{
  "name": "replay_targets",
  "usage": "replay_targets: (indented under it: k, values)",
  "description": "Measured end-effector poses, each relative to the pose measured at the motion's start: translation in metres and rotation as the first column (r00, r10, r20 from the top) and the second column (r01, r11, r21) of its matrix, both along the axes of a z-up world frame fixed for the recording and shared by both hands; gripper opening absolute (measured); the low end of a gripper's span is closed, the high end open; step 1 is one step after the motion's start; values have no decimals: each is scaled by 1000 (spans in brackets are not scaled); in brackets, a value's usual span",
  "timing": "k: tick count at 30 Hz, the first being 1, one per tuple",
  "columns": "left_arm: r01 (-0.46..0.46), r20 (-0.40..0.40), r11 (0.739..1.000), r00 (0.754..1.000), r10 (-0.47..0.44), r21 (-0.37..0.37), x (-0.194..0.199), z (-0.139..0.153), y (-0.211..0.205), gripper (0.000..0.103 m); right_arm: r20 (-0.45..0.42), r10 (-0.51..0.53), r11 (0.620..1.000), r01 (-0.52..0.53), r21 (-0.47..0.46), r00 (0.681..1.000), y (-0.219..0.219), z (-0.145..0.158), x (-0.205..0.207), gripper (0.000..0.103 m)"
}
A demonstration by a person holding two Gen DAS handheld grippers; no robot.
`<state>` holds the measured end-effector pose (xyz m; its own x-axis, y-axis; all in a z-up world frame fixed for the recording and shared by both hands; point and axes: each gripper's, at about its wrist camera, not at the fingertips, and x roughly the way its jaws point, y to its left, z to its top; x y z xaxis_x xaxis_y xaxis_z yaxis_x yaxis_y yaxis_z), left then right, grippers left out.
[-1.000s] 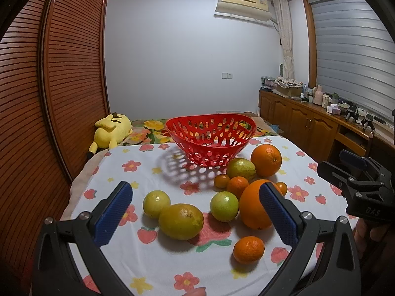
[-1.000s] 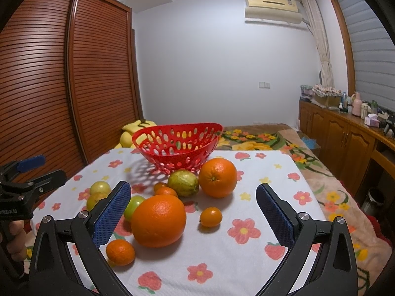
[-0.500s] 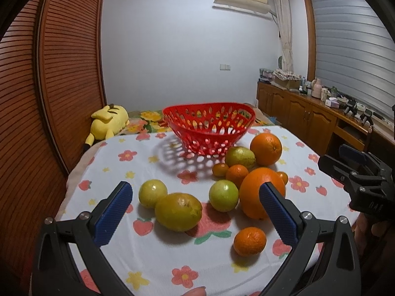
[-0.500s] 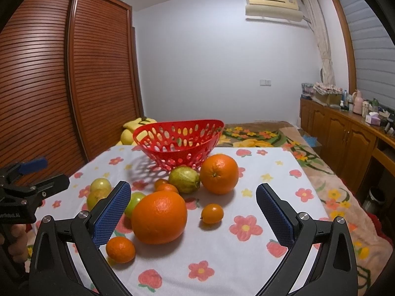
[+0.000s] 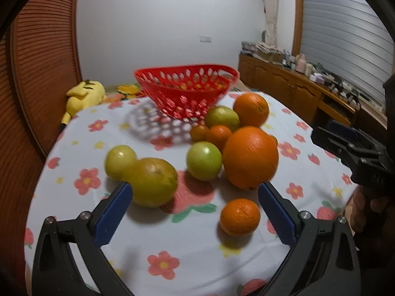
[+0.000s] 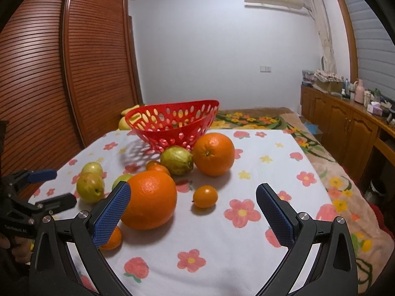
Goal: Organize fruits
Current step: 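Grasp a mandarin with the left tool while the right tool grasps a large orange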
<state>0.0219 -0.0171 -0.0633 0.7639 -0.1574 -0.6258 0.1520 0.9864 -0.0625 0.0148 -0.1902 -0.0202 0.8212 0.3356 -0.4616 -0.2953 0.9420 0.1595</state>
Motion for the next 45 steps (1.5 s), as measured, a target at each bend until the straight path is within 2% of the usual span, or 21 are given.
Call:
replay_targets:
  k: [4, 7, 11, 20, 23, 24, 28, 34, 45]
  values:
    - [59, -50, 998, 997, -60, -15, 5, -8, -7, 95, -12, 4, 1000, -5, -10, 1000, -1, -2, 3, 103]
    - [90, -96, 996, 991, -92, -24, 10, -16, -12, 87, -24, 2, 1000, -2, -4, 1000, -4, -4, 6, 103]
    - [129, -148, 991, 980, -134, -46, 14, -24, -15, 82, -38, 5, 1000, -5, -4, 999, -5, -6, 9, 103]
    - [205, -203, 972, 953, -225, -118, 20, -37, -19, 66, -49, 20, 1000, -20, 2, 999, -4, -7, 15, 103]
    - [238, -211, 956, 939, -272, -172, 21, -40, -18, 53, -54, 31, 999, -31, -5, 998, -2, -10, 17, 103]
    - [253, -209, 947, 933, -293, -197, 21, -41, -17, 45, -54, 35, 999, -35, -6, 998, -1, -11, 17, 103]
    - [247, -202, 947, 936, -287, -204, 18, -38, -15, 42, -56, 54, 998, -55, -6, 997, 3, -13, 21, 103]
    - [218, -175, 961, 953, -248, -172, 13, -32, -8, 42, -75, 114, 993, -114, 2, 991, 15, -16, 27, 103]
    - [155, -112, 975, 979, -173, -157, 10, -15, 16, 42, -124, 236, 972, -234, 31, 964, 40, -19, 47, 103]
